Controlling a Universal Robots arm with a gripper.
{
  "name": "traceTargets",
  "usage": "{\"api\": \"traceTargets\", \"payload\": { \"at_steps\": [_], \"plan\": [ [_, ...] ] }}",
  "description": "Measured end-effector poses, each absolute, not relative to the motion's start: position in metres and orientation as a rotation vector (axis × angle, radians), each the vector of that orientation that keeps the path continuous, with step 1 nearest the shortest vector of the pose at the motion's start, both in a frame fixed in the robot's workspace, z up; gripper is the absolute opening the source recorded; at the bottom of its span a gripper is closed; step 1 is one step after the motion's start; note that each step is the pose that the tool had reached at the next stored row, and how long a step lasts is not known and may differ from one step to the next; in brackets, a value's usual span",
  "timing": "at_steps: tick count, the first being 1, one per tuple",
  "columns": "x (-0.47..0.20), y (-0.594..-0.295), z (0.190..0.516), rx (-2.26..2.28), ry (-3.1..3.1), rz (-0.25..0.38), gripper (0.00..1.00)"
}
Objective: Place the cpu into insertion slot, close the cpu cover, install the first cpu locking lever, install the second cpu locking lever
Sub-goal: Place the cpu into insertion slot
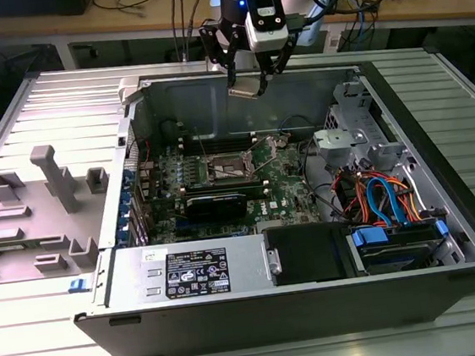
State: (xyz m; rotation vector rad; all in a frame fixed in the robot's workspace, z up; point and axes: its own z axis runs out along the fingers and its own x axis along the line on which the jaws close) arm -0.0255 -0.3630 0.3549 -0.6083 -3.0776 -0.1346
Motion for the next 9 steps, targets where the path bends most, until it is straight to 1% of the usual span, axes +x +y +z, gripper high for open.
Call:
{"api": "traceTargets", "payload": {
  "at_steps": [9],
  "plan": [
    [-0.0255,-0.363,0.3549,-0.628,-3.074,-0.135,0.54]
  ]
}}
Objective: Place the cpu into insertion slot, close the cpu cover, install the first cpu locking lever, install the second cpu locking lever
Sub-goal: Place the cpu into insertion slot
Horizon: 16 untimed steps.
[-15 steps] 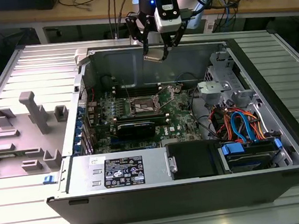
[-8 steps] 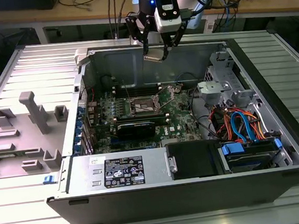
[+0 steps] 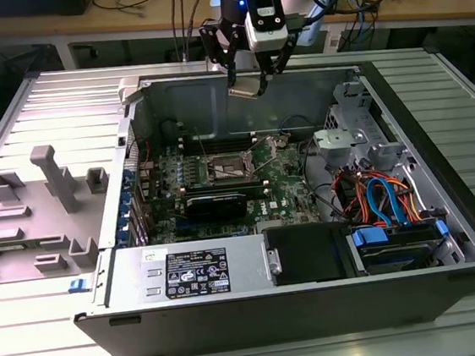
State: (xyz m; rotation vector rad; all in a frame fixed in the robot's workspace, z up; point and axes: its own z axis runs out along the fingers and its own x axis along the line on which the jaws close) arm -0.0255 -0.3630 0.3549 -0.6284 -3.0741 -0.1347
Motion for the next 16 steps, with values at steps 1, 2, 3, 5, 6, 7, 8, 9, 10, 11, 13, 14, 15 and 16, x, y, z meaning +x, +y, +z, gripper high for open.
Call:
{"api": "traceTargets", "payload": {
  "at_steps": [1,2,3,5,6,7,8,9,10,11,13,14,15,16],
  "plan": [
    [-0.0255,-0.363,0.3548,-0.637,-3.072,-0.135,0.54],
    [-0.0255,-0.3631,0.3548,-0.645,-3.071,-0.135,0.54],
    [-0.0255,-0.3631,0.3548,-0.65,-3.07,-0.135,0.54],
    [-0.0255,-0.3631,0.3547,-0.674,-3.066,-0.134,0.54],
    [-0.0255,-0.3631,0.3545,-0.691,-3.062,-0.135,0.54],
    [-0.0255,-0.3631,0.3543,-0.708,-3.059,-0.135,0.54],
    [-0.0255,-0.3631,0.3542,-0.719,-3.057,-0.135,0.54],
    [-0.0255,-0.3631,0.3542,-0.73,-3.055,-0.135,0.54],
    [-0.0255,-0.3631,0.3541,-0.745,-3.051,-0.135,0.54],
    [-0.0255,-0.3631,0.354,-0.764,-3.047,-0.135,0.54],
    [-0.0255,-0.3631,0.3539,-0.797,-3.04,-0.135,0.54],
    [-0.0255,-0.3631,0.3538,-0.805,-3.038,-0.135,0.54],
    [-0.0255,-0.3631,0.3538,-0.808,-3.037,-0.135,0.54],
    [-0.0255,-0.3631,0.3539,-0.81,-3.036,-0.135,0.54]
  ]
}}
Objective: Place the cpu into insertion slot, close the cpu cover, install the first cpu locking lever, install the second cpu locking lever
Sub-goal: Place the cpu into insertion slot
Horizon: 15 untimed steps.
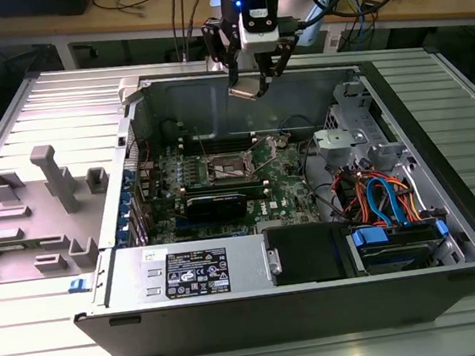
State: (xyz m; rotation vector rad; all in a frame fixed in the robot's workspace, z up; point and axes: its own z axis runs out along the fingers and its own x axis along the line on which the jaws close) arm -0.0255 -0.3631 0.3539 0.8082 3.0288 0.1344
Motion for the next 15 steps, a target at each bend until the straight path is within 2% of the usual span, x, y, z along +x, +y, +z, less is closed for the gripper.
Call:
{"api": "traceTargets", "payload": {
  "at_steps": [15],
  "plan": [
    [-0.0255,-0.3632,0.3538,0.833,3.021,0.134,0.54]
  ]
}}
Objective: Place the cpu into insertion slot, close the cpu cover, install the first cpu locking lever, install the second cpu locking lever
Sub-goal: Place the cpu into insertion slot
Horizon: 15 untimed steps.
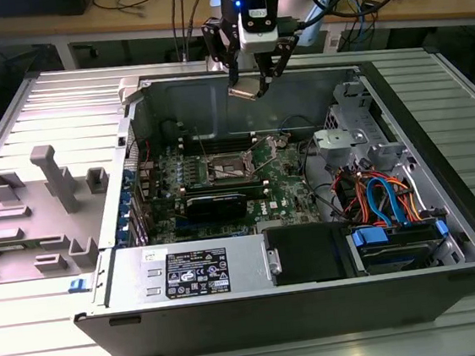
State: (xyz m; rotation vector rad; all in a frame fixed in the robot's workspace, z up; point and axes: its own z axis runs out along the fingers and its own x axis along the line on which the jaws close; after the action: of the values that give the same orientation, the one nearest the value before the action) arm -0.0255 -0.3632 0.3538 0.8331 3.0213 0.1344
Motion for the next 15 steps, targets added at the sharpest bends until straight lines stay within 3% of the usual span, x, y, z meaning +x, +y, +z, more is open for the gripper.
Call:
{"api": "traceTargets", "payload": {
  "at_steps": [15],
  "plan": [
    [-0.0256,-0.3636,0.3537,0.916,2.995,0.134,0.54]
  ]
}}
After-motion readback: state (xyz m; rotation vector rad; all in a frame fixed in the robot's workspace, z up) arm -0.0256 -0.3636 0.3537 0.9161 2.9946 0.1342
